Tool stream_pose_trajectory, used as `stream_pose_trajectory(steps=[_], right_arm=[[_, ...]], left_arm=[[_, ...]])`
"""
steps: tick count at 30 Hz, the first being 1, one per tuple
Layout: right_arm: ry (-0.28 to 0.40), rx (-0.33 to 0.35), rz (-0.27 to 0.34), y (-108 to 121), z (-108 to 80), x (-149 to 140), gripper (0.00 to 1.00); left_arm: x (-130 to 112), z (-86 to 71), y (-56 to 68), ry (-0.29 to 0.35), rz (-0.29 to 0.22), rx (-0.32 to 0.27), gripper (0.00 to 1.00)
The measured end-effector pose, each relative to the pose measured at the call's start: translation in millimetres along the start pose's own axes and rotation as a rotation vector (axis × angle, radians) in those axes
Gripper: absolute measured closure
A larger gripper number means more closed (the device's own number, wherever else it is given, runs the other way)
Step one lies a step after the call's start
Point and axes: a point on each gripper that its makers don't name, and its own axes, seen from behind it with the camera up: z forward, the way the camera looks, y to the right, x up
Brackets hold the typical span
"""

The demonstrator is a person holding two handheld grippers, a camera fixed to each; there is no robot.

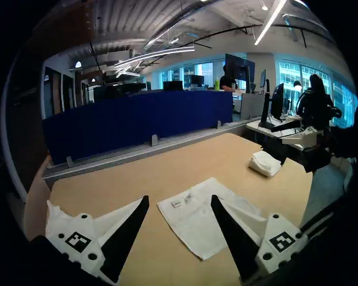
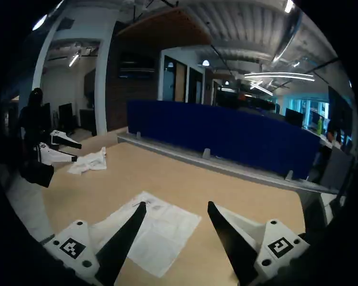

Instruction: Fold towel

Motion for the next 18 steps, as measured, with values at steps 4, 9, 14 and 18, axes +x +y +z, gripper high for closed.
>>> stream_pose_trajectory(steps=[4, 9, 14, 18], right_arm=[[-0.038, 0.013, -0.007, -5, 9.5, -25, 0.0], [-0.089, 0.022, -0.013, -11, 21.4, -63, 0.0], [-0.134, 0.031, -0.017, -18, 31.6, -100, 0.0], [-0.173, 0.031, -0.022, -23, 38.8, -129, 0.0]], left_arm=[[-23, 9.8, 10.6, -0.038, 0.019, -0.025, 0.03], [-56, 19.6, 23.6, -0.091, 0.028, -0.053, 0.03], [-93, 27.8, 32.4, -0.148, 0.043, -0.072, 0.03], [-126, 33.6, 39.2, -0.199, 0.059, -0.084, 0.03]])
